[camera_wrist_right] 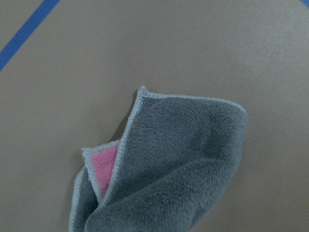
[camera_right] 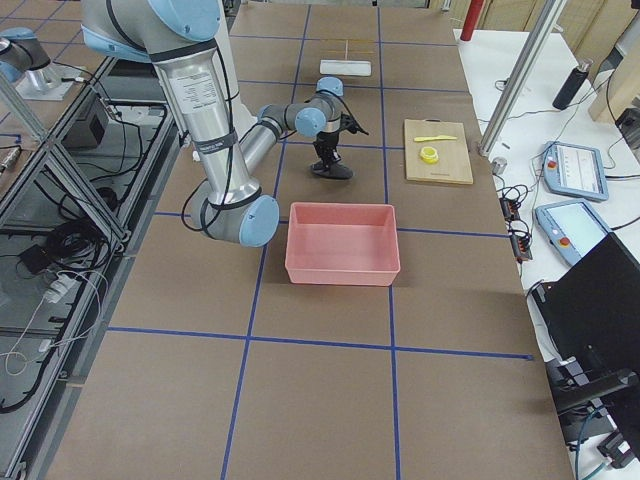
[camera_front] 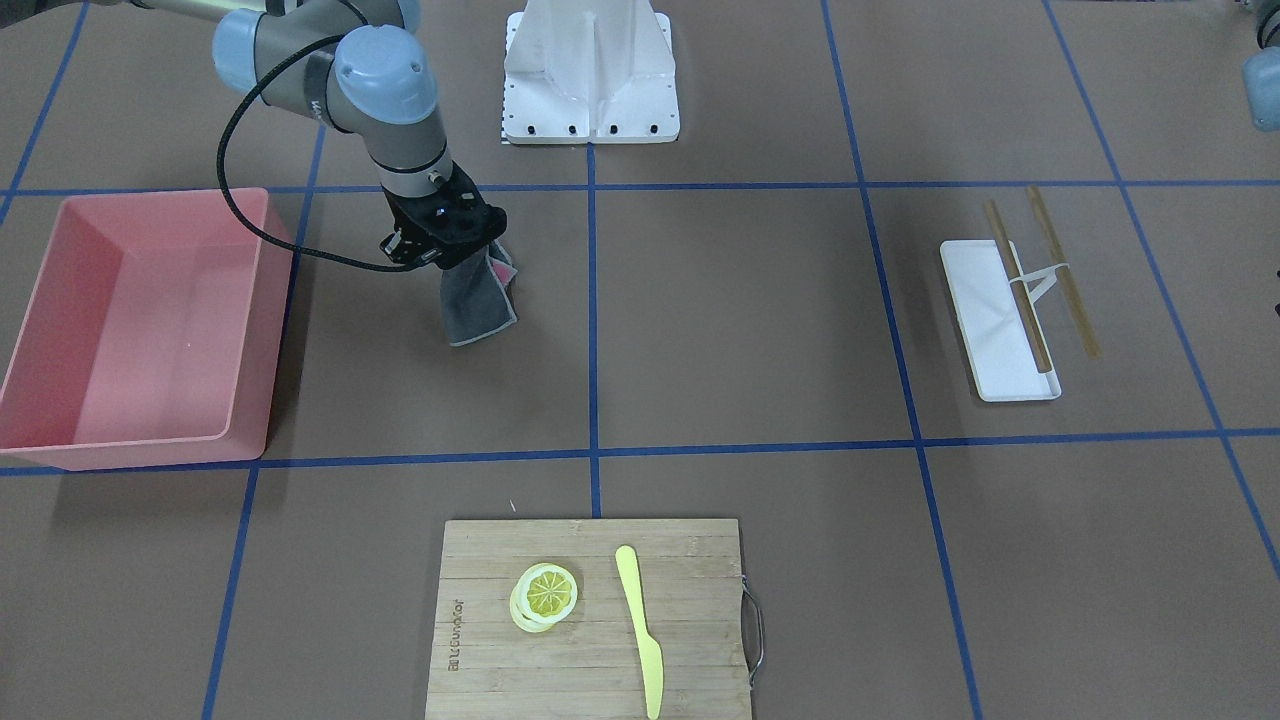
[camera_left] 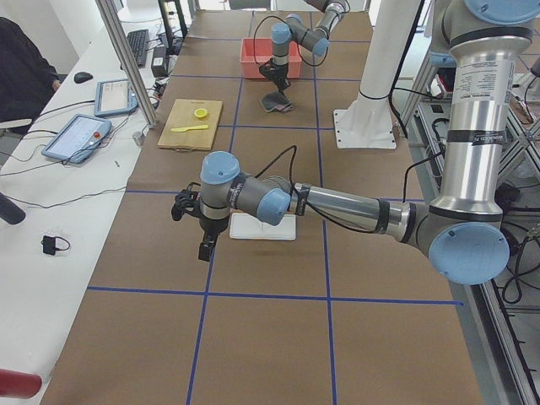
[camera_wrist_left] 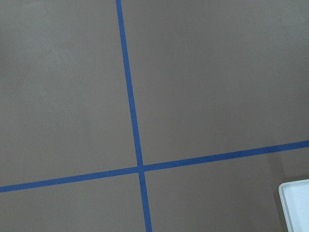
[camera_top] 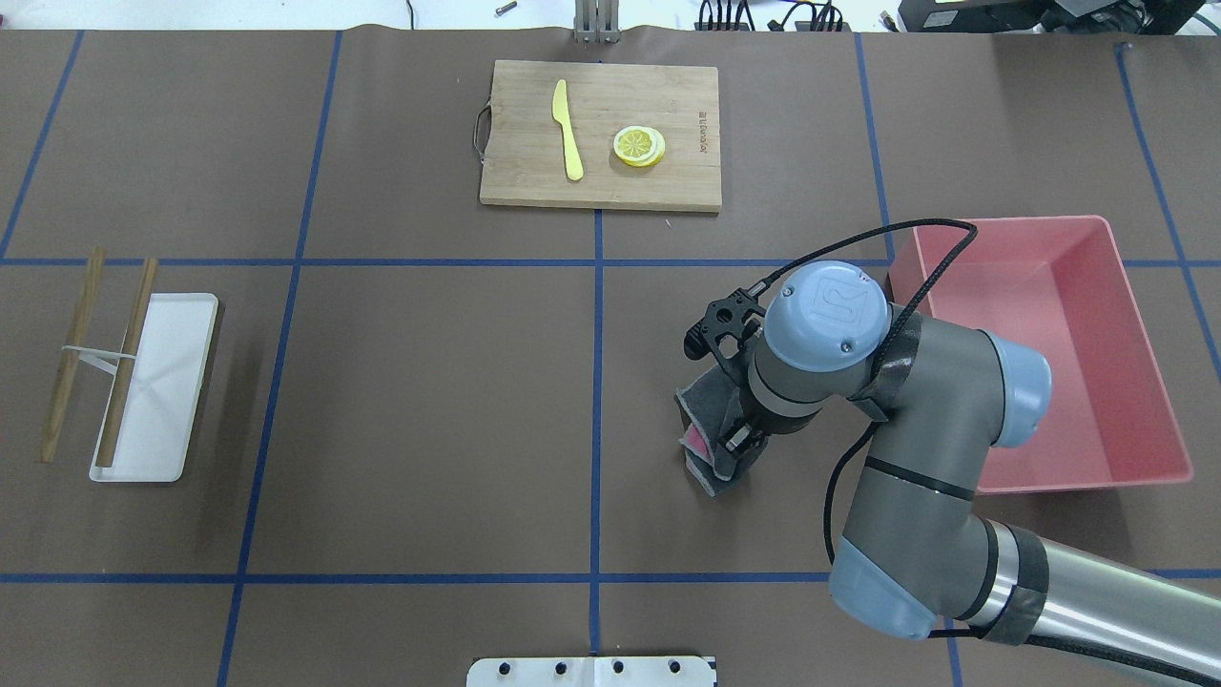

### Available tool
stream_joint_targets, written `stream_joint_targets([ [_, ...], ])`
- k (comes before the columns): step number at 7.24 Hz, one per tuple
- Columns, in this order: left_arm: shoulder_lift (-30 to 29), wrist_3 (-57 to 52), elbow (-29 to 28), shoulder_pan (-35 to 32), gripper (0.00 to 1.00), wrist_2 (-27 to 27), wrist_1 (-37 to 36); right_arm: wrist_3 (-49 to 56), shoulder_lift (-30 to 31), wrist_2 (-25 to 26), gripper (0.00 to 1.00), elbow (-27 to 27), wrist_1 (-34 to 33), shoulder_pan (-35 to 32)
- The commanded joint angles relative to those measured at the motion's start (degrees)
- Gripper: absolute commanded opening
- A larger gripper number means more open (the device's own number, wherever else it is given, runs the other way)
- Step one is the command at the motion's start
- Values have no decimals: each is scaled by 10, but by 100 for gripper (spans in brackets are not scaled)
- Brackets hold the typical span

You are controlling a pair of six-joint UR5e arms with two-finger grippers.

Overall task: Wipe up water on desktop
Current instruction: 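Rub the cloth back and forth across the table with the right gripper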

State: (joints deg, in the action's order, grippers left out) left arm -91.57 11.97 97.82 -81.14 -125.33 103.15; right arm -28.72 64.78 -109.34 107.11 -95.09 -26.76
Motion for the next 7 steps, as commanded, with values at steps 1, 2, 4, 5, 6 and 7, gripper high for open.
stream_joint_targets([
  [1, 1, -2, 0, -2, 99, 0, 1, -1, 3, 3, 0, -12, 0, 8],
  [2, 0, -1, 1, -2, 99, -1, 1, 4, 3, -2, 0, -27, 3, -21],
  [4, 1, 2, 6, -2, 99, -1, 1, 44, -4, -2, 0, -58, 6, -58],
  [5, 2, 2, 6, -2, 99, -1, 1, 50, -7, -2, 0, -76, 6, -70],
  [6, 1, 3, 6, -1, 99, -1, 1, 63, -18, -1, 0, -102, 7, -84],
  [7, 1, 3, 6, -1, 99, -1, 1, 78, -31, -2, 0, -122, 6, -110],
])
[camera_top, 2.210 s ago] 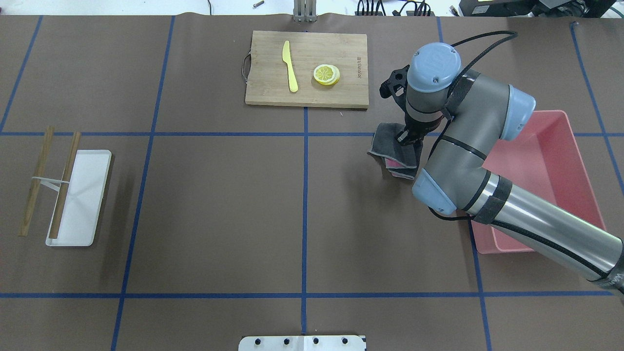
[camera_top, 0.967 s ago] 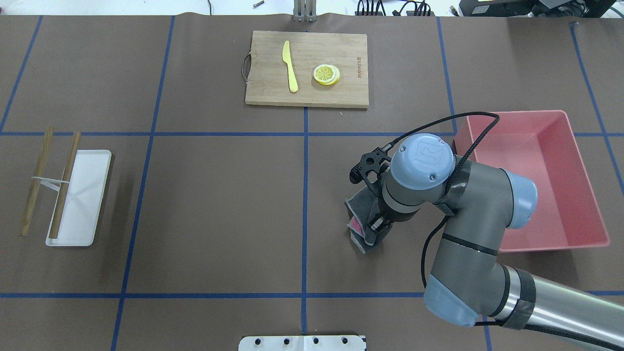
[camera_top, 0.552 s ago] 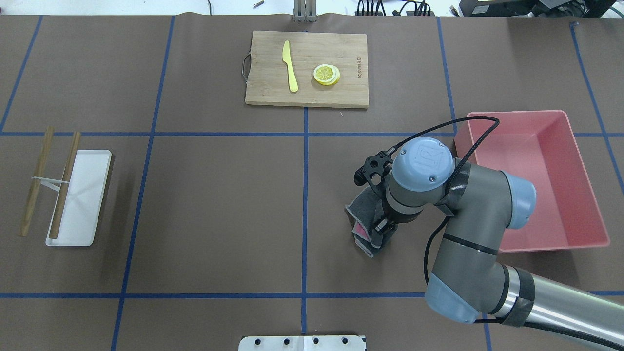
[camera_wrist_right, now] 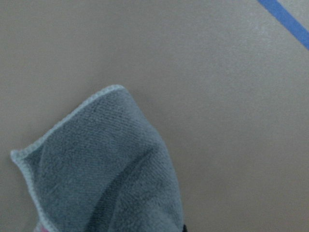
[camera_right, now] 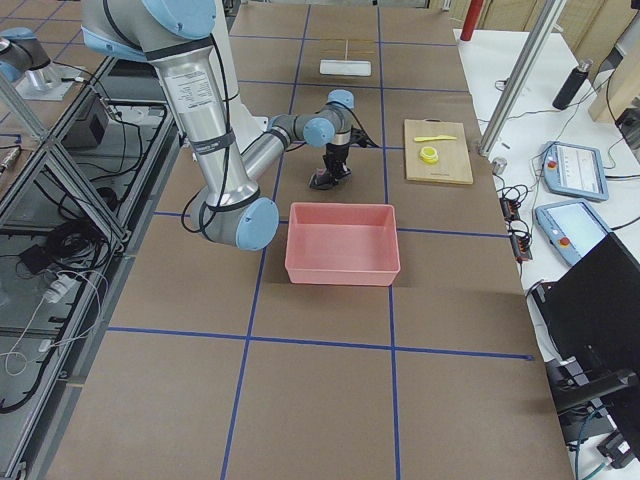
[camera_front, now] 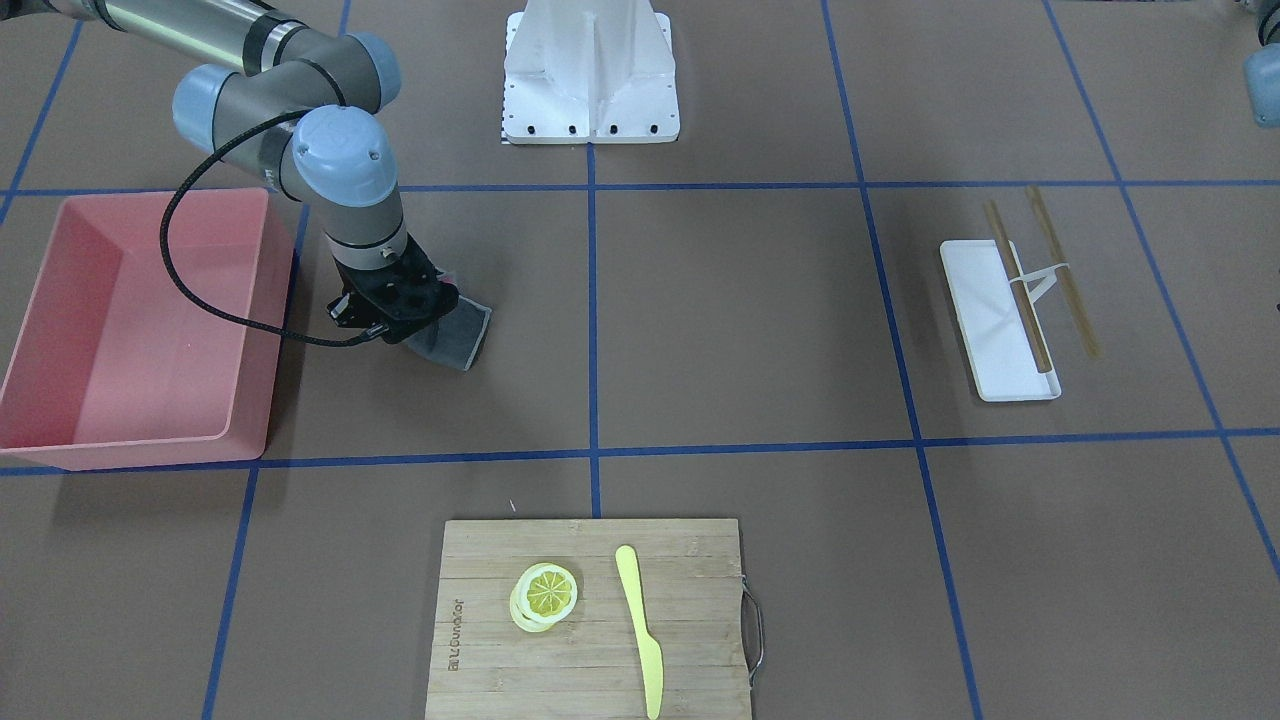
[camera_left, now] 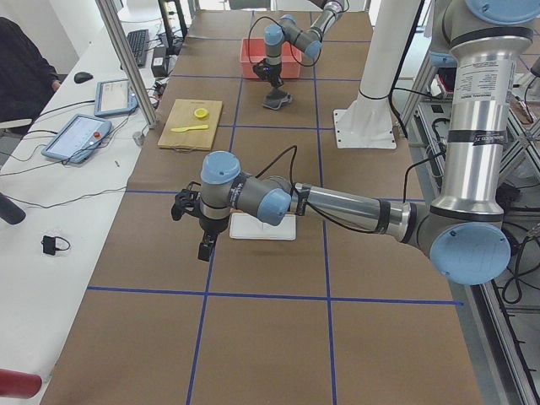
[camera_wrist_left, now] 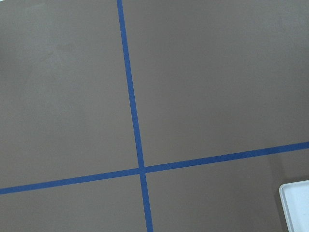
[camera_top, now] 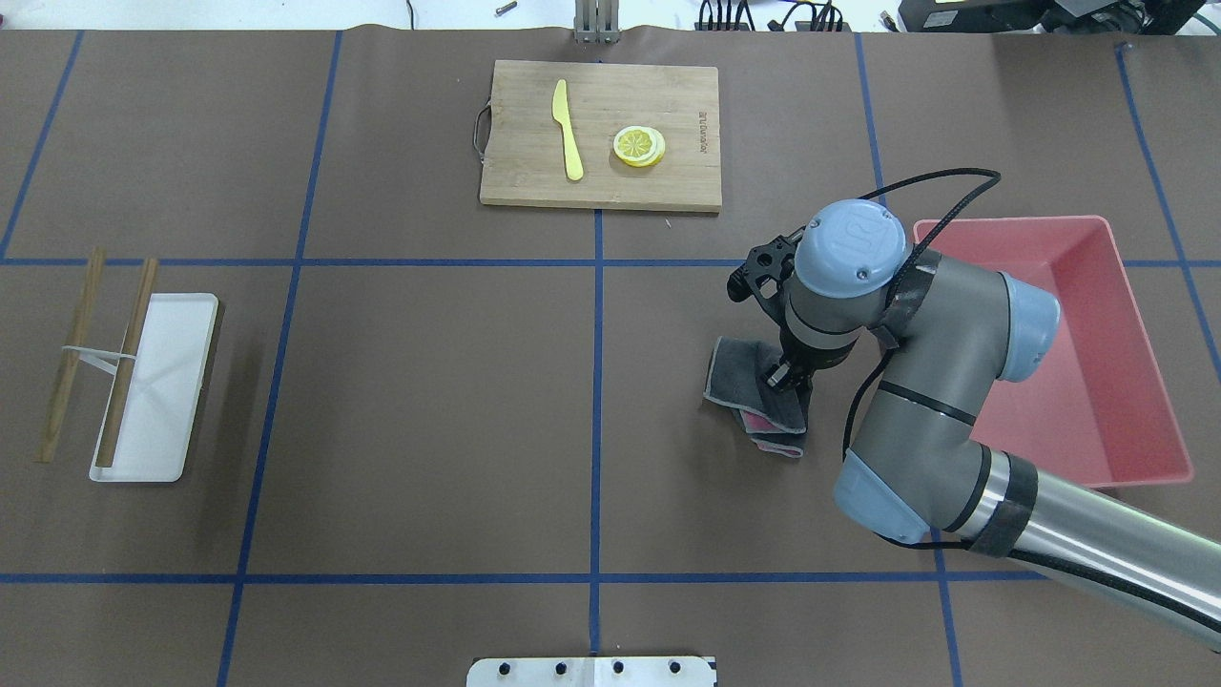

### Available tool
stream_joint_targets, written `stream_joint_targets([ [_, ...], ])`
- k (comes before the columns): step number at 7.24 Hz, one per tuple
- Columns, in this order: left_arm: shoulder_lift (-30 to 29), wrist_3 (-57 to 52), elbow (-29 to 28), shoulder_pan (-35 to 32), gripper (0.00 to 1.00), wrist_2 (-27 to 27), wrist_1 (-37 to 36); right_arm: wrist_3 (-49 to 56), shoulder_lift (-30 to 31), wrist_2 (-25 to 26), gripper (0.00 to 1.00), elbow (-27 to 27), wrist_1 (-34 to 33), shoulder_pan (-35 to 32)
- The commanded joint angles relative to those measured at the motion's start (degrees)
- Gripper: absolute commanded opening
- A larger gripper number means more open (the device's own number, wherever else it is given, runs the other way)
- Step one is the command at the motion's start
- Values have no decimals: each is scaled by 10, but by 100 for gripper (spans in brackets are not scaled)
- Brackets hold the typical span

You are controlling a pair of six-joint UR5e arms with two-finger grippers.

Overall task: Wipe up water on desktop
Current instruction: 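Rub the cloth back and forth across the table with the right gripper, then lift the cloth with the right gripper and carry it toward the pink bin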

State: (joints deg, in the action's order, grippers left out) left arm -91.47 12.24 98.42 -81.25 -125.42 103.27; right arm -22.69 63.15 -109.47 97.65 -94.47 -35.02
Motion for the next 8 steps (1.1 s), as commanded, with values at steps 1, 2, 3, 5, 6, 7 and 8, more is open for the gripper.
stream_joint_targets([
  [1, 0, 1, 0, 0, 99, 0, 0, 31, -27, -10, 0, -47, 0, -54],
  [2, -3, 2, 1, 0, 99, -1, -1, 38, -33, -14, 0, -57, 1, -71],
  [3, -7, 2, 0, 0, 99, -1, -3, 38, -45, -15, 0, -65, 1, -83],
  [5, -9, 2, 0, 0, 99, -1, -4, 34, -60, -16, 0, -54, 40, -108],
  [6, -7, 2, 0, 0, 99, -1, -4, 33, -58, -36, 0, -40, 58, -133],
  [7, -2, 1, -1, -1, 99, -1, -6, 33, -57, -57, 0, -12, 58, -159],
  [8, 8, -3, -4, -5, 99, -1, -7, 34, -54, -81, 0, 12, 50, -197],
])
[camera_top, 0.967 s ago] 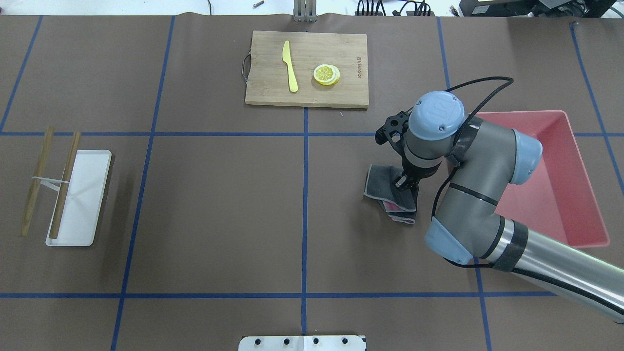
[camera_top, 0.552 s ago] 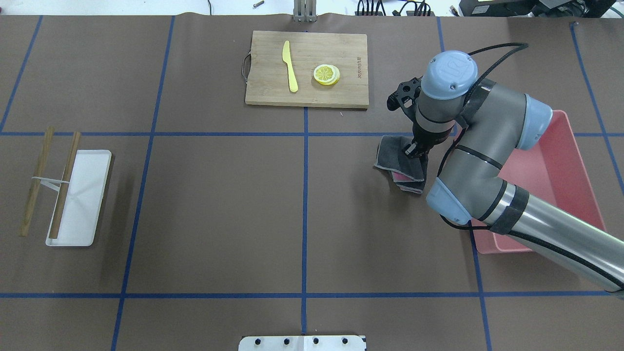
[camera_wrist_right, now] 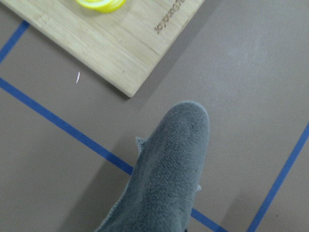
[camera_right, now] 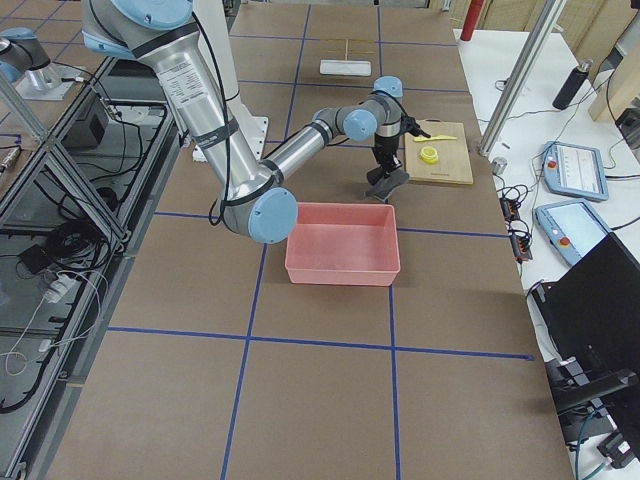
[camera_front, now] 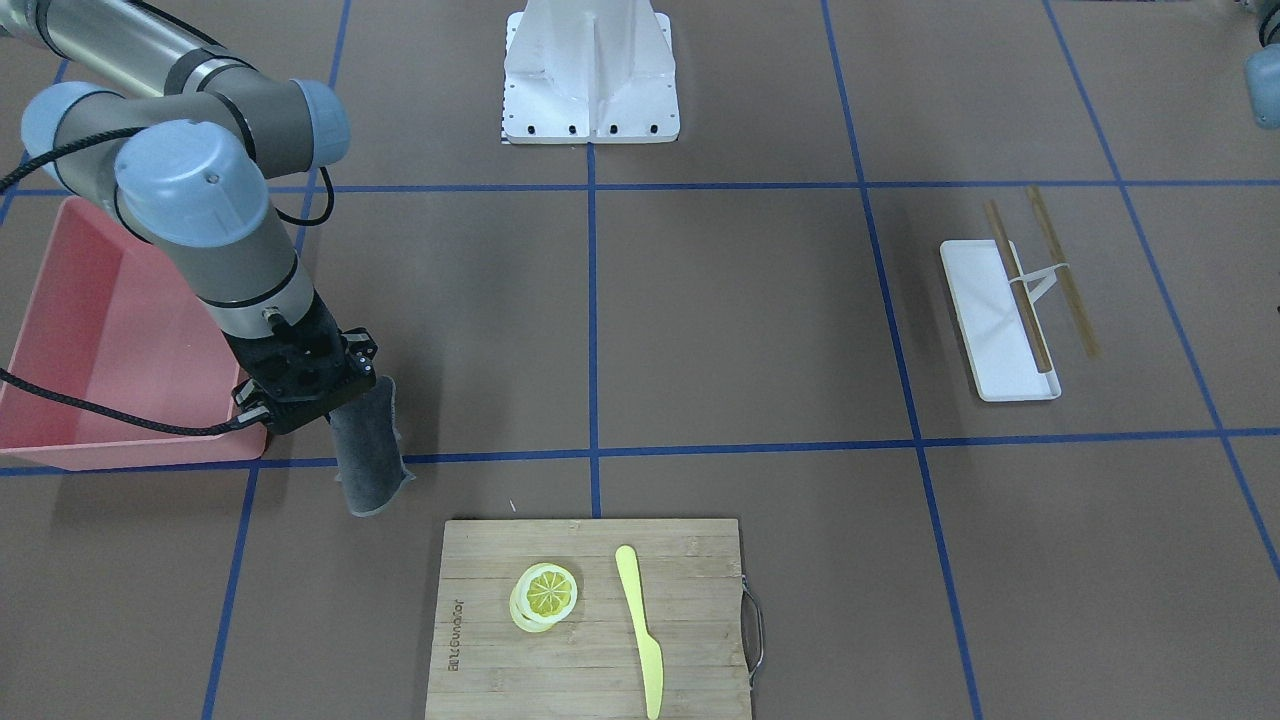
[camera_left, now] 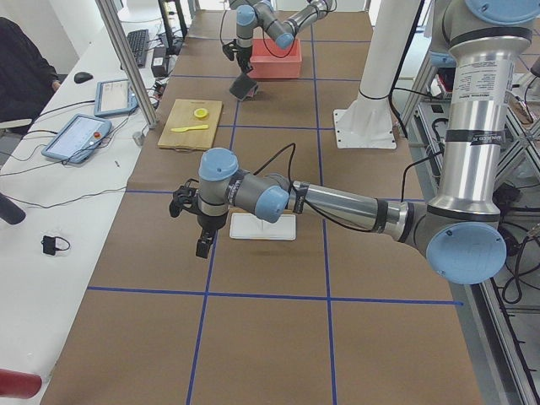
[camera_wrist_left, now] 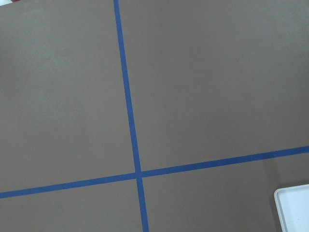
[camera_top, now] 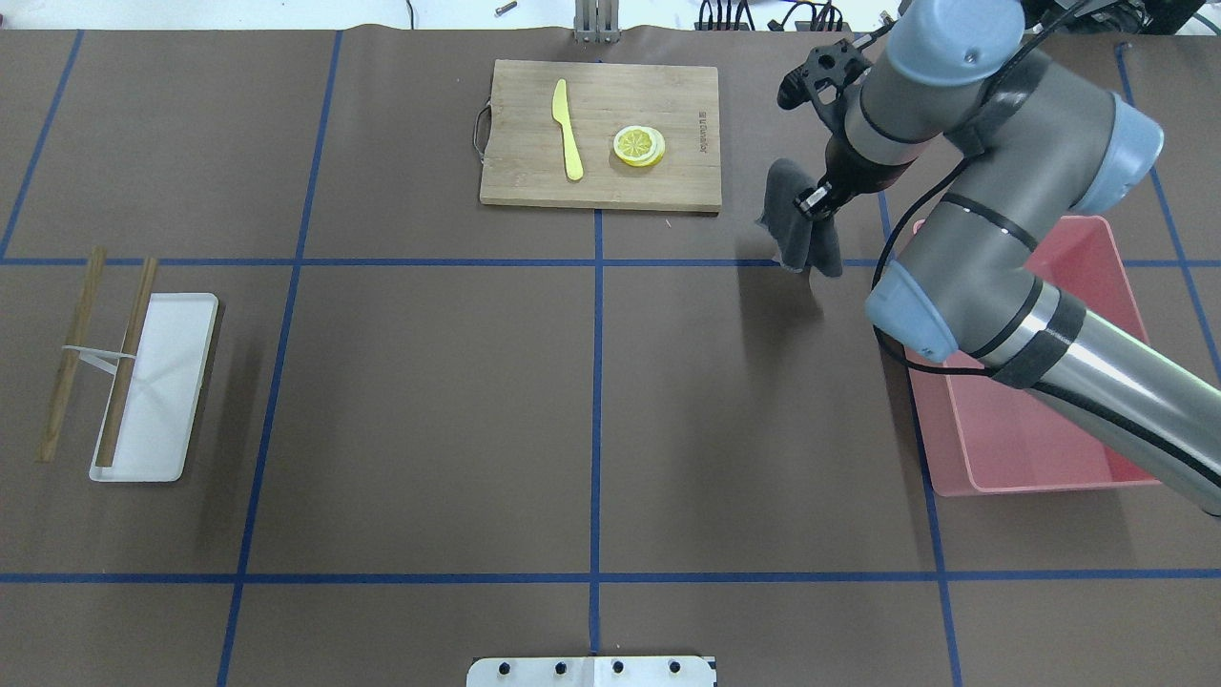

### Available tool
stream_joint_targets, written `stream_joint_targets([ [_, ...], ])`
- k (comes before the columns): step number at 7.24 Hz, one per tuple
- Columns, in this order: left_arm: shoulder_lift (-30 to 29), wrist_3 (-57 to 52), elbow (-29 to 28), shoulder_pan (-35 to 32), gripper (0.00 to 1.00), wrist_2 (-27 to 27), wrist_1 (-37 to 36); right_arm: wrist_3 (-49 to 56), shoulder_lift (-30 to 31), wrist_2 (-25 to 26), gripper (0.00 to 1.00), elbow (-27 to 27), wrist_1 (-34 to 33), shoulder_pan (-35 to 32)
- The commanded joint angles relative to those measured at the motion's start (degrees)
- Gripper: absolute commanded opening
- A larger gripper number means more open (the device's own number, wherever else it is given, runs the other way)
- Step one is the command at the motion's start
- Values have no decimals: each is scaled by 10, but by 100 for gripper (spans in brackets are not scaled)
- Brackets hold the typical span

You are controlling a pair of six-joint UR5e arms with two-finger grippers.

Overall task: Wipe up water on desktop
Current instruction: 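Lift the cloth with the right gripper and carry it toward the pink bin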

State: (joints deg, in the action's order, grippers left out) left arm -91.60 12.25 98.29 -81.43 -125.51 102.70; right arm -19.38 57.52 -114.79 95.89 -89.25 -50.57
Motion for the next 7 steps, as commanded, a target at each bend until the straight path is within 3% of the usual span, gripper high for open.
stream_joint_targets([
  [1, 34, -6, -5, -3, 99, 0, 0, 1, 8, -88, 0, 31, -4, -105],
  [4, 76, -59, -6, -33, 99, -56, -1, 9, 73, -264, 0, 20, -8, -284],
  [5, 86, -64, -6, -37, 98, -59, 0, 18, 97, -298, 0, 16, -15, -324],
  [7, 101, -65, -6, -40, 99, -59, 6, 29, 151, -297, 0, 32, -15, -303],
])
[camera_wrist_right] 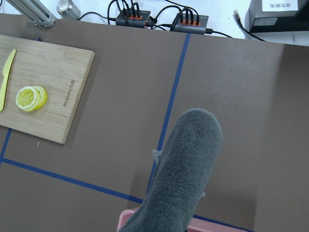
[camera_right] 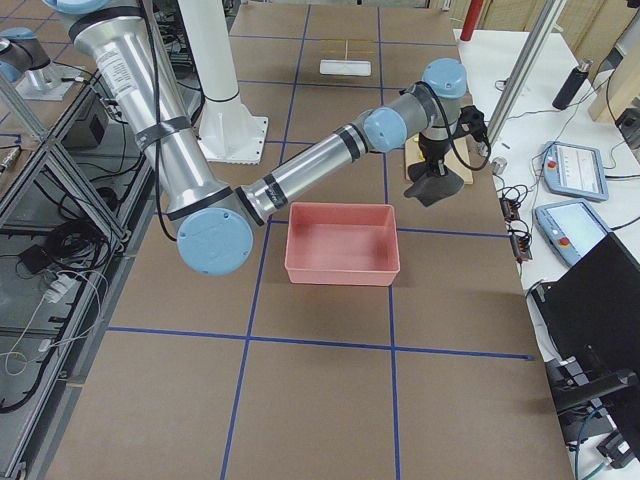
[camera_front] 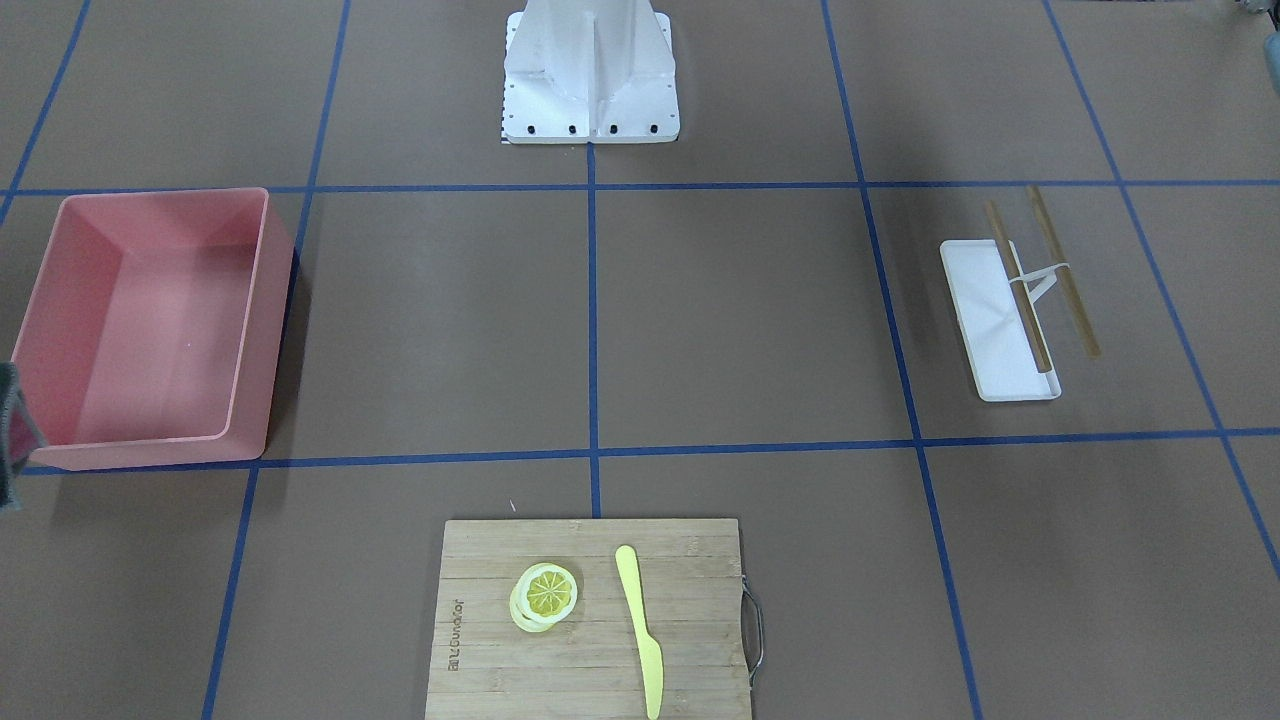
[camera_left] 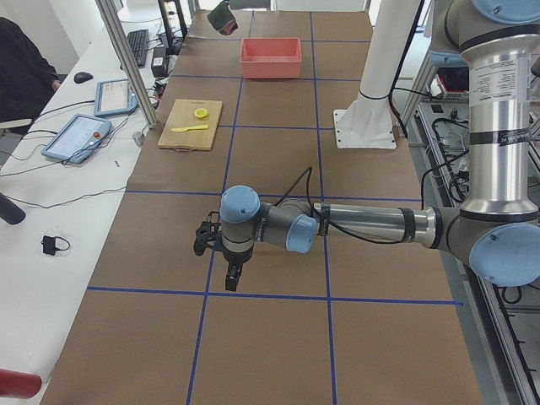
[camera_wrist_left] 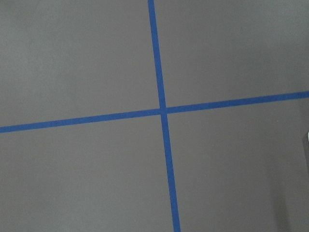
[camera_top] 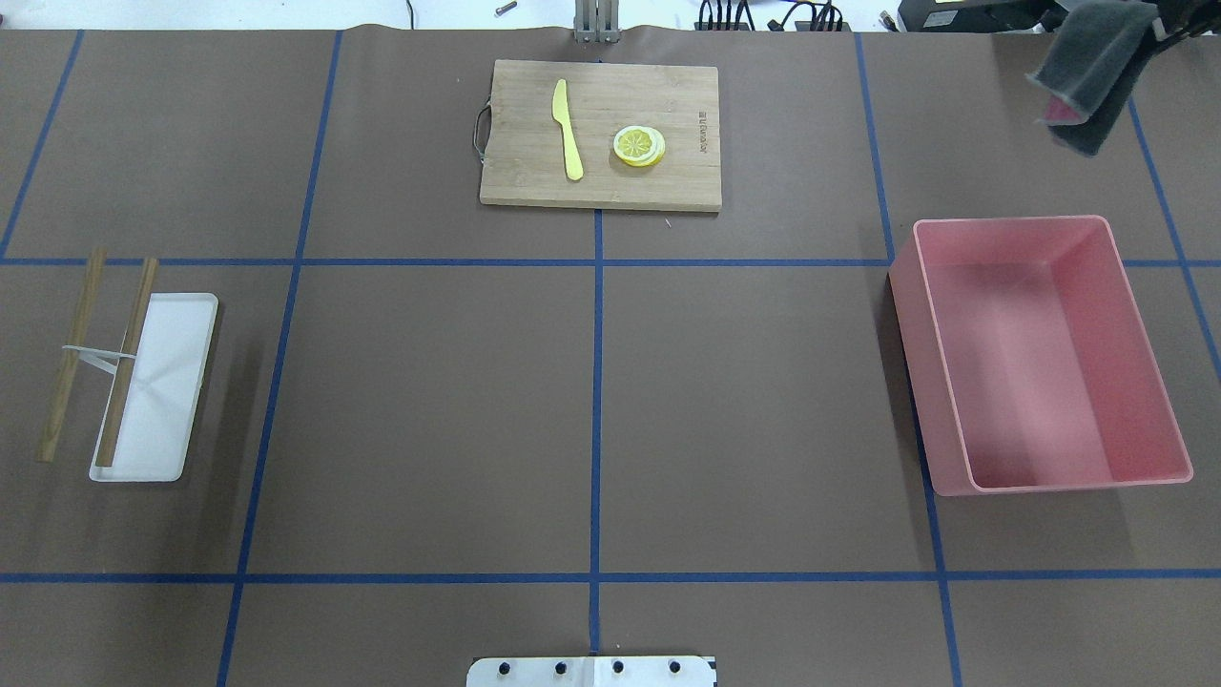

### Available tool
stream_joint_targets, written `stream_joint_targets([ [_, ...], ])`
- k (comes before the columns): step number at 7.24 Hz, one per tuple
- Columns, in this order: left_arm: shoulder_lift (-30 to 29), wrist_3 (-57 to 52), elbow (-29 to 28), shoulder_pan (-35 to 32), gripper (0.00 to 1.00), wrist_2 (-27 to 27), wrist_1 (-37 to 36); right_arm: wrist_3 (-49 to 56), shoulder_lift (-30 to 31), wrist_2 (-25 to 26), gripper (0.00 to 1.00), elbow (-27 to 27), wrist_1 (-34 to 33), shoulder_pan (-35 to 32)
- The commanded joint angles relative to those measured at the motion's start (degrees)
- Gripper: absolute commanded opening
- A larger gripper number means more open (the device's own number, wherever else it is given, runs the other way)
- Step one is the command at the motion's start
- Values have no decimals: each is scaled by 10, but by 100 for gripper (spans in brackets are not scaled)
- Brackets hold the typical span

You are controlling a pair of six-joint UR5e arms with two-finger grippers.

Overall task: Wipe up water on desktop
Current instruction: 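Lift the cloth with the right gripper and carry it toward the pink bin, then lower the cloth into the pink bin and open the right gripper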

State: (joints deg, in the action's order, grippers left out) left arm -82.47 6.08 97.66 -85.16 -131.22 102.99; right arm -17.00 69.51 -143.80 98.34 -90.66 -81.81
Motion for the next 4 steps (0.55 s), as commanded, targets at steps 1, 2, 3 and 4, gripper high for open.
stream_joint_targets([
  [1, 13, -3, 0, -4, 99, -2, 5, 5, 53, 0, 0, 36, -1, 47],
  [2, 14, -3, -5, -3, 99, -2, 5, 4, 68, 1, 0, 66, -4, 83],
  [3, 13, -3, -11, -3, 99, -2, 5, 3, 93, 2, 0, 96, -6, 110],
  [4, 12, -3, -12, -4, 99, -2, 5, 3, 120, 17, 0, 115, -6, 126],
])
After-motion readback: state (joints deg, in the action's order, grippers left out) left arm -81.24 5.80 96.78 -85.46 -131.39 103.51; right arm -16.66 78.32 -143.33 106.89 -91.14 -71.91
